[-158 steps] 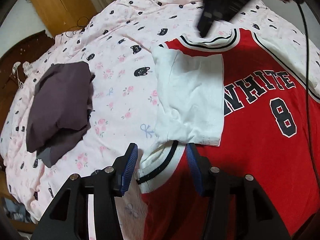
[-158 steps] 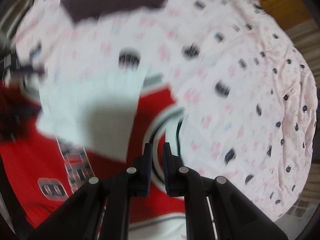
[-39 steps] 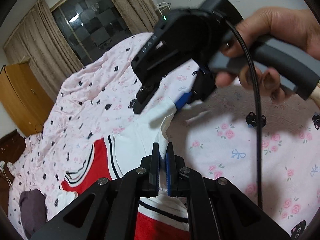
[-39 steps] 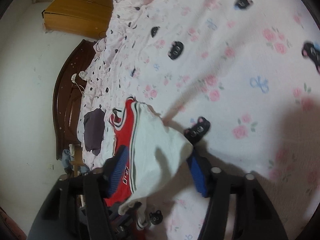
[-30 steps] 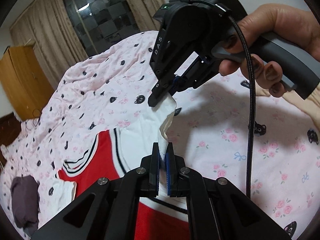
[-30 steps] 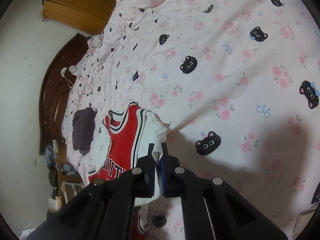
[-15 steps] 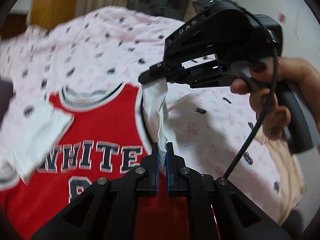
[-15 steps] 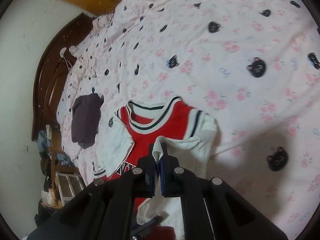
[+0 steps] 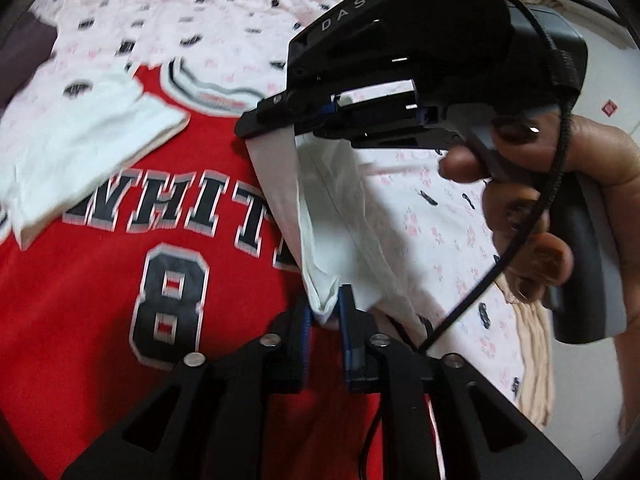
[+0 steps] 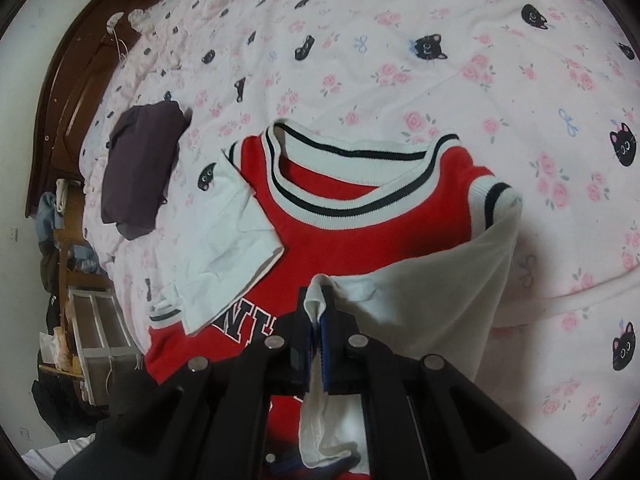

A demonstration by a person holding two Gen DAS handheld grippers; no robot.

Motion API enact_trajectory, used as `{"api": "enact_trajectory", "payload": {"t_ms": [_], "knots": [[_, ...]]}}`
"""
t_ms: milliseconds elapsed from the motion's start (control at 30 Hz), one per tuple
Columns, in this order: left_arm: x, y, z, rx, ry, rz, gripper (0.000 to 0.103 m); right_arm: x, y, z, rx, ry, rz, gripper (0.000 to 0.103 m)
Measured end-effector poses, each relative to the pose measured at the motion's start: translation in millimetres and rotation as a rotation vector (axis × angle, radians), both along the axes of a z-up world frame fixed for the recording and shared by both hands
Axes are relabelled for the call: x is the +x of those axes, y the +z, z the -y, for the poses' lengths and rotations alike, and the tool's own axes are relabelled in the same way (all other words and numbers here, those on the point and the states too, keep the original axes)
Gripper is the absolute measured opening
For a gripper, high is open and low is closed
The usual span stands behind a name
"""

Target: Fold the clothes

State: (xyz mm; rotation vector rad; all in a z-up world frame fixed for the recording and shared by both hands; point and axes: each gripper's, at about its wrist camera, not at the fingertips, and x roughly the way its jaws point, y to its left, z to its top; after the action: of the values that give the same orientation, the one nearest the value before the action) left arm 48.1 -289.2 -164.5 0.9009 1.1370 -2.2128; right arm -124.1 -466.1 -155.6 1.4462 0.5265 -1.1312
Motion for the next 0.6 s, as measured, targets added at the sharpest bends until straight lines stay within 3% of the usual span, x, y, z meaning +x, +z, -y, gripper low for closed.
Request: {"api": "enact_trajectory", "payload": {"t_ms": [67,200,367,500,600], "knots": [[7,-2,-2,0.043,0.004,-0.007,0.018,4,-3,2,0.006,0.011,-0.004,0.010],[18,0,-5,0.087,0.006,-0.021,0.018,16,1,8,-0.017,0.043,0.000,0.035],[30,2,-3,0.083,0.029,-0.020,0.018,24,25,17,-0.092,0.060,0.012,0.036],[35,13,6,0.018,0.051,-0.033,0.019,10,46,15,-0.147,0.020,-0.001,0.036],[35,18,19,0.002,0.045,-0.076,0.029,-11,56,8,-0.167,-0.029,-0.017,0.036]]}}
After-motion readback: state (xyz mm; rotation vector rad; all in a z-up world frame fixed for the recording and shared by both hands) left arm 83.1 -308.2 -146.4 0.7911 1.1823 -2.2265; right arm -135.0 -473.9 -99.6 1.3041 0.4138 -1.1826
